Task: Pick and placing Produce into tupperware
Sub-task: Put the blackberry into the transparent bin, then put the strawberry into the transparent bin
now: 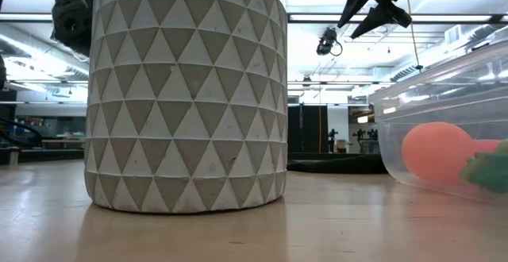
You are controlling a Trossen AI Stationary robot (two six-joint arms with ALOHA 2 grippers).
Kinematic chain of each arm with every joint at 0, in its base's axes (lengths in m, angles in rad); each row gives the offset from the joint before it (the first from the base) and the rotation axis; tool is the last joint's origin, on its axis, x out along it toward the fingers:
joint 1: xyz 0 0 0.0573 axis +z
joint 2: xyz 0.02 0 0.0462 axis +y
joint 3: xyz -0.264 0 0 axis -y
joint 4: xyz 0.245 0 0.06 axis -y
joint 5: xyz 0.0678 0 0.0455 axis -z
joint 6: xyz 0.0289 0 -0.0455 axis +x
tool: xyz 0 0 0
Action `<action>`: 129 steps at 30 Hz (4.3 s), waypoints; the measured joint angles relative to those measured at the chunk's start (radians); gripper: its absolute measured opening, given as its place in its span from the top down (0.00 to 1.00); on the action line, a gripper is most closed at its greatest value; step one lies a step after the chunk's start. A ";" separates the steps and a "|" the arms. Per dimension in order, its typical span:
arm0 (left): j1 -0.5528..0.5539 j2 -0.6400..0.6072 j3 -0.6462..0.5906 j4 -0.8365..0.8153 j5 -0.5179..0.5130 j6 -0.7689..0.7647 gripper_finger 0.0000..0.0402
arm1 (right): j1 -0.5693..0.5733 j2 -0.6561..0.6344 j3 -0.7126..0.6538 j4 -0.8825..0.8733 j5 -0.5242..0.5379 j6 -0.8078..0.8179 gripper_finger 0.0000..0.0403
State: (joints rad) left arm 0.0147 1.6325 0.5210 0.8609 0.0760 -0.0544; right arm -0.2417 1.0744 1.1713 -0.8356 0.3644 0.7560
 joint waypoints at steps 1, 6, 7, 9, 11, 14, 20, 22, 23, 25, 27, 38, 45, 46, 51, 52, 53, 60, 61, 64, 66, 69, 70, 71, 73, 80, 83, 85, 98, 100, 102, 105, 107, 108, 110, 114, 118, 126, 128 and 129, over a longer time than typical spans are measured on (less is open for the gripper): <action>0.000 0.001 0.015 0.000 0.001 0.000 0.70 | 0.000 0.000 0.000 0.000 0.000 -0.004 0.49; -0.007 0.001 0.109 -0.091 0.050 0.074 0.68 | -0.001 0.000 0.000 0.001 0.000 -0.030 0.49; -0.009 0.001 0.131 -0.121 0.052 0.094 0.68 | -0.001 0.000 0.000 0.003 0.000 -0.035 0.49; -0.012 0.002 0.181 -0.184 0.052 0.131 0.69 | -0.001 0.000 0.000 0.004 0.000 -0.046 0.49; -0.012 0.002 0.230 -0.234 0.053 0.162 0.70 | -0.001 0.000 0.000 0.004 0.000 -0.052 0.49; -0.006 0.002 0.290 -0.270 0.052 0.176 0.71 | -0.001 0.000 0.000 0.004 0.000 -0.066 0.49; -0.004 0.002 0.413 -0.333 0.052 0.155 0.69 | -0.001 0.000 0.000 0.003 -0.011 -0.120 0.49; -0.013 0.002 0.463 -0.383 0.052 0.134 0.70 | -0.001 0.000 0.000 0.003 -0.011 -0.144 0.49; -0.019 0.002 0.488 -0.408 0.052 0.122 0.70 | -0.001 0.000 0.000 0.003 -0.011 -0.159 0.49; -0.034 0.002 0.540 -0.464 0.052 0.107 0.71 | -0.001 0.000 0.000 0.003 -0.011 -0.194 0.49; -0.052 0.004 0.586 -0.502 0.052 0.094 0.71 | -0.001 0.000 0.000 0.003 -0.010 -0.225 0.49; -0.152 0.120 0.759 -0.552 -0.024 -0.027 0.71 | -0.027 0.000 0.000 0.003 -0.007 -0.315 0.49; -0.209 0.279 0.924 -0.565 -0.082 -0.073 0.70 | -0.027 0.000 0.000 0.005 -0.007 -0.342 0.49; -0.214 0.304 0.951 -0.572 -0.085 -0.073 0.71 | -0.027 0.000 0.000 0.005 -0.007 -0.344 0.49; -0.223 0.398 1.053 -0.619 -0.091 -0.074 0.71 | -0.026 0.000 0.000 0.004 -0.009 -0.348 0.49; -0.222 0.413 1.066 -0.619 -0.091 -0.075 0.70 | -0.027 0.000 0.000 0.004 -0.013 -0.348 0.49; -0.222 0.425 1.072 -0.617 -0.092 -0.082 0.70 | -0.027 0.000 0.000 0.003 -0.019 -0.349 0.49; -0.220 0.468 1.073 -0.653 -0.093 -0.114 0.70 | -0.024 -0.002 0.000 0.001 -0.032 -0.356 0.49; -0.220 0.478 1.074 -0.647 -0.094 -0.119 0.70 | -0.024 -0.003 0.000 0.001 -0.034 -0.356 0.49; -0.220 0.492 1.072 -0.657 -0.095 -0.136 0.71 | -0.024 -0.003 0.000 0.002 -0.038 -0.357 0.49; -0.219 0.505 1.075 -0.648 -0.095 -0.147 0.71 | -0.024 -0.003 0.000 0.002 -0.040 -0.359 0.49; -0.219 0.517 1.072 -0.656 -0.096 -0.150 0.69 | -0.024 -0.003 0.000 0.002 -0.043 -0.359 0.49; -0.218 0.521 1.073 -0.656 -0.098 -0.151 0.68 | -0.024 -0.003 0.000 0.002 -0.045 -0.359 0.49; -0.217 0.523 1.073 -0.659 -0.098 -0.152 0.68 | -0.024 -0.003 0.000 0.002 -0.045 -0.359 0.49; -0.216 0.525 1.073 -0.667 -0.102 -0.150 0.68 | -0.024 -0.003 0.000 0.003 -0.045 -0.359 0.49; -0.195 0.548 1.073 -0.748 -0.129 -0.145 0.69 | -0.024 -0.003 0.000 0.003 -0.052 -0.356 0.49; -0.188 0.551 1.072 -0.770 -0.129 -0.149 0.69 | -0.024 -0.003 0.000 0.003 -0.056 -0.356 0.49; -0.185 0.550 1.073 -0.766 -0.129 -0.145 0.67 | -0.024 -0.003 0.000 0.003 -0.057 -0.355 0.49; -0.188 0.548 1.072 -0.769 -0.124 -0.170 0.55 | -0.024 -0.003 0.000 0.003 -0.060 -0.356 0.49; -0.188 0.541 1.072 -0.763 -0.111 -0.185 0.55 | -0.024 -0.003 0.000 0.003 -0.072 -0.356 0.49; -0.188 0.521 1.072 -0.750 -0.101 -0.198 0.56 | -0.024 -0.003 0.000 0.003 -0.079 -0.360 0.49; -0.189 0.479 1.072 -0.745 -0.102 -0.220 0.58 | -0.024 -0.003 0.000 0.003 -0.079 -0.364 0.49; -0.188 0.448 1.072 -0.748 -0.110 -0.224 0.60 | -0.024 -0.003 0.000 0.003 -0.079 -0.366 0.49; -0.189 0.431 1.073 -0.756 -0.121 -0.224 0.61 | -0.024 -0.003 0.000 0.003 -0.079 -0.366 0.49; -0.193 0.398 1.072 -0.783 -0.152 -0.223 0.63 | -0.024 -0.003 0.000 0.003 -0.080 -0.367 0.49; -0.215 0.317 1.072 -0.878 -0.256 -0.224 0.67 | -0.024 -0.003 0.000 0.002 -0.083 -0.378 0.49; -0.256 0.224 1.072 -0.961 -0.372 -0.226 0.71 | -0.024 -0.003 0.000 0.002 -0.103 -0.392 0.49; -0.348 0.061 1.073 -1.256 -0.670 -0.325 0.74 | -0.024 0.021 0.000 0.022 -0.191 -0.431 0.49; -0.373 0.032 1.071 -1.332 -0.729 -0.370 0.74 | -0.024 0.044 0.000 0.035 -0.223 -0.460 0.49; -0.387 0.015 1.063 -1.351 -0.758 -0.393 0.74 | -0.024 0.058 0.000 0.048 -0.234 -0.471 0.49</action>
State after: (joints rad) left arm -0.3725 1.6478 1.5840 -0.4901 -0.6820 -0.4477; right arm -0.2661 1.1321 1.1717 -0.7880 0.1306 0.2849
